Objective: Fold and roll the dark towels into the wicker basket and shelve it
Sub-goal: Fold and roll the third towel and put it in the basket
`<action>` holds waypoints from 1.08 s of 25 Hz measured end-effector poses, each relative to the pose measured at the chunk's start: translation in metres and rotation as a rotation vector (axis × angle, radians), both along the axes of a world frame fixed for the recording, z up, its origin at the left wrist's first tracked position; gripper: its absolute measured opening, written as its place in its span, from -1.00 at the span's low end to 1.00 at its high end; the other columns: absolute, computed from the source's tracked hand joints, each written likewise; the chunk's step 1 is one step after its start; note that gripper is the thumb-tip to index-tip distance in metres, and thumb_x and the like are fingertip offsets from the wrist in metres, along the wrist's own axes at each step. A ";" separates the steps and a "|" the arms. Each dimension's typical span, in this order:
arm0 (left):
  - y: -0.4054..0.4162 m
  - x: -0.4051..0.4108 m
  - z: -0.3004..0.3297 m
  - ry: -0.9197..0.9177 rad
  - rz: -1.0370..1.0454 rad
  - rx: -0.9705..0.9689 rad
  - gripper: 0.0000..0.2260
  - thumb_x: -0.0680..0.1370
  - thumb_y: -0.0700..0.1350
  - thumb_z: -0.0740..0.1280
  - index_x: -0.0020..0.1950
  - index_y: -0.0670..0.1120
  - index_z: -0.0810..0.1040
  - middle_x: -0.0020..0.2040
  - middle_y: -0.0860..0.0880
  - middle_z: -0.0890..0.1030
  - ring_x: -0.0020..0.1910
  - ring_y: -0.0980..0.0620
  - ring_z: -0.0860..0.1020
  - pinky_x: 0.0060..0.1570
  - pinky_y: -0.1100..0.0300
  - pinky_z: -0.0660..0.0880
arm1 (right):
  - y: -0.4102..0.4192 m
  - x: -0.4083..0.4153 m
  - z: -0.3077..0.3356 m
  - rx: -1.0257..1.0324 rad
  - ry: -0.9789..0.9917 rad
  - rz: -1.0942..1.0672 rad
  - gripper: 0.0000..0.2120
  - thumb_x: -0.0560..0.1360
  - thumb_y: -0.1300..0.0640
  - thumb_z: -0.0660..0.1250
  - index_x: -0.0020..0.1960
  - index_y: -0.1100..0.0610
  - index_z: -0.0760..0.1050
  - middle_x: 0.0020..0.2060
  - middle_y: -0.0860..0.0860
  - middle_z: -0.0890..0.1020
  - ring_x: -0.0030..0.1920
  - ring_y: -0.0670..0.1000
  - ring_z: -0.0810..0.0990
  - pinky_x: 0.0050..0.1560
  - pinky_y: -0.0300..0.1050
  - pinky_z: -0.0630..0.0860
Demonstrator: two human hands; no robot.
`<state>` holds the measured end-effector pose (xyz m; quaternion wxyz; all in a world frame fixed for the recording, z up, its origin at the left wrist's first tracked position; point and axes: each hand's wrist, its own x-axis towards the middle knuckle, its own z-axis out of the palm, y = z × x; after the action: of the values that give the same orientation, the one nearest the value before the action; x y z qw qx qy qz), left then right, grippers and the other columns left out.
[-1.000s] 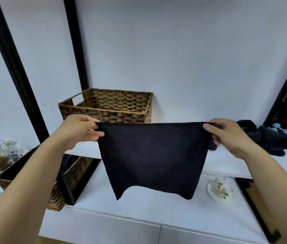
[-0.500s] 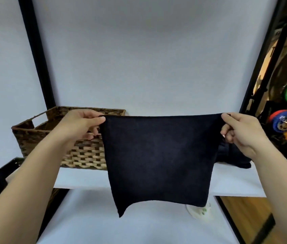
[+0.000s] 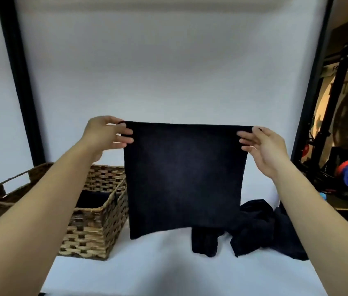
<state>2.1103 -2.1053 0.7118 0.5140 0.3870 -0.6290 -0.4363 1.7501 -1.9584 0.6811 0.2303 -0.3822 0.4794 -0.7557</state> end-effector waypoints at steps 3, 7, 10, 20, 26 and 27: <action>0.012 -0.008 0.004 0.041 0.066 -0.088 -0.92 0.65 -0.20 0.32 0.13 -0.15 0.54 -0.04 -0.14 0.72 -0.19 -0.13 0.73 -0.18 0.10 0.68 | 0.002 -0.003 0.015 -0.059 0.030 -0.058 -0.80 0.65 0.03 0.26 0.01 0.17 0.52 -0.09 0.17 0.74 -0.17 0.08 0.67 -0.20 -0.10 0.58; 0.043 -0.009 -0.084 -0.006 -0.011 -0.006 -0.90 0.61 -0.30 0.35 0.11 -0.19 0.56 -0.10 -0.12 0.74 -0.20 -0.14 0.73 -0.22 0.11 0.68 | 0.025 -0.022 -0.065 0.285 0.123 -0.116 -0.78 0.62 0.06 0.33 -0.02 0.23 0.55 -0.14 0.24 0.73 -0.29 0.10 0.64 -0.27 -0.07 0.54; 0.067 0.004 -0.192 -0.162 -0.089 0.134 -0.88 0.60 -0.38 0.31 0.05 -0.20 0.58 -0.12 -0.15 0.73 -0.19 -0.21 0.71 -0.26 0.09 0.62 | 0.059 -0.021 -0.164 0.580 0.034 -0.117 -0.87 0.62 0.20 0.32 0.09 0.28 0.53 -0.14 0.31 0.70 -0.34 0.12 0.63 -0.35 -0.05 0.53; 0.098 0.051 -0.326 -0.328 -0.215 -0.043 -0.60 0.50 -0.44 0.40 -0.11 0.10 0.67 -0.04 0.16 0.53 -0.08 0.09 0.61 -0.04 0.36 0.51 | 0.121 0.044 -0.250 0.892 0.089 -0.331 -0.80 0.60 0.19 0.34 -0.01 0.35 0.47 -0.26 0.28 0.69 -0.45 0.11 0.57 -0.45 -0.11 0.42; 0.095 0.043 -0.317 -0.345 -0.218 -0.153 -0.69 0.54 -0.40 0.36 -0.07 0.02 0.68 0.07 0.11 0.61 0.03 0.14 0.60 -0.03 0.31 0.52 | 0.080 0.087 -0.223 0.700 0.464 -0.542 -0.91 0.57 0.15 0.33 -0.04 0.16 0.46 -0.15 0.06 0.59 -0.13 0.10 0.56 -0.15 -0.02 0.44; 0.092 0.038 -0.314 -0.345 -0.217 -0.172 -0.71 0.54 -0.40 0.37 -0.05 0.01 0.68 0.05 0.13 0.61 0.03 0.14 0.61 -0.04 0.30 0.53 | 0.061 0.100 -0.216 0.603 0.535 -0.507 -0.94 0.57 0.16 0.34 -0.03 0.14 0.47 -0.14 0.01 0.58 -0.13 0.06 0.55 -0.11 -0.06 0.44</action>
<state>2.1483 -2.0129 0.3982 0.3802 0.3407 -0.7803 -0.3612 1.8502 -1.8971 0.4647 0.0077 -0.3506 0.7980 -0.4901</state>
